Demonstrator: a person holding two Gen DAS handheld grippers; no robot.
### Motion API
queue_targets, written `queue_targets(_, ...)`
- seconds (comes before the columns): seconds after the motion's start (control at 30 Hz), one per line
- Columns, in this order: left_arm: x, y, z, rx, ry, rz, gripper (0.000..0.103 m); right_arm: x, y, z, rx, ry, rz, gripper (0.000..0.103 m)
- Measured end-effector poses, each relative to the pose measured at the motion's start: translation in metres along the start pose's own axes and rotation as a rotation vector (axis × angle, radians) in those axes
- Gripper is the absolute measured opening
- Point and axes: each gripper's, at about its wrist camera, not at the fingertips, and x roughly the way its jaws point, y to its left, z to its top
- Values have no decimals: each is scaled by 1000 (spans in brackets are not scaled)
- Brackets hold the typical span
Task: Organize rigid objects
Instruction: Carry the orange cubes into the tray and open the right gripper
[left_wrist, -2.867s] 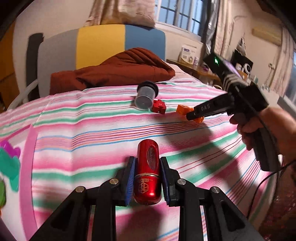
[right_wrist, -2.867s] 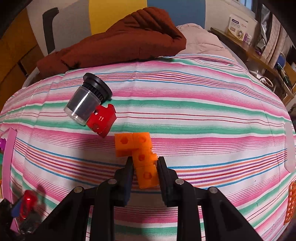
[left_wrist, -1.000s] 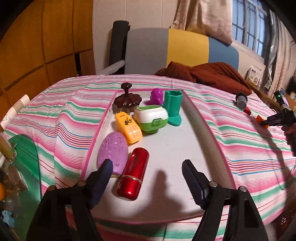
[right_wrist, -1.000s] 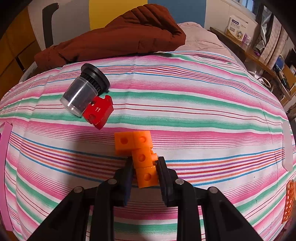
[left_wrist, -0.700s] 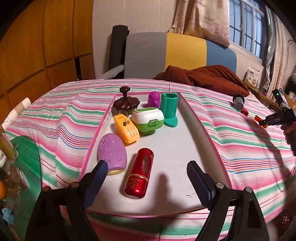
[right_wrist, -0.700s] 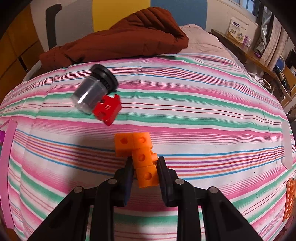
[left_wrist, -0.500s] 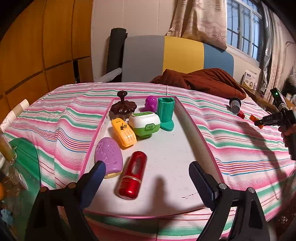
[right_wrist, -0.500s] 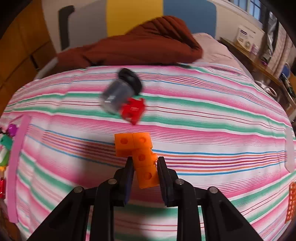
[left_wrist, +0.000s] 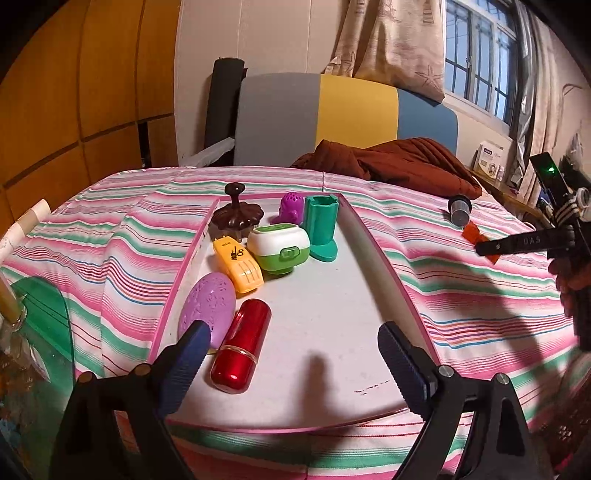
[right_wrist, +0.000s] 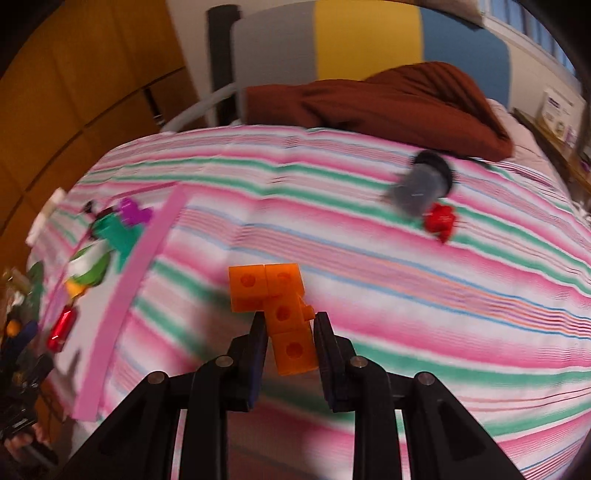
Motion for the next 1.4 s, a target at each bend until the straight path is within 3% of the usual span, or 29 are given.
queue_targets(0.6, -17, 11, -5, -3, -26, 19, 94, 9, 156, -9, -194, 34, 235, 24)
queue_targets(0.8, -22, 23, -5, -22, -33, 51, 94, 25, 192, -8, -251, 64, 241, 24)
queue_targets(1.2, -29, 35, -5, -54, -48, 82, 94, 51, 209, -10, -302, 129, 170, 24)
queue_targets(1.4, -28, 40, -7, -75, -38, 87, 94, 58, 213, -13, -297, 139, 175, 26)
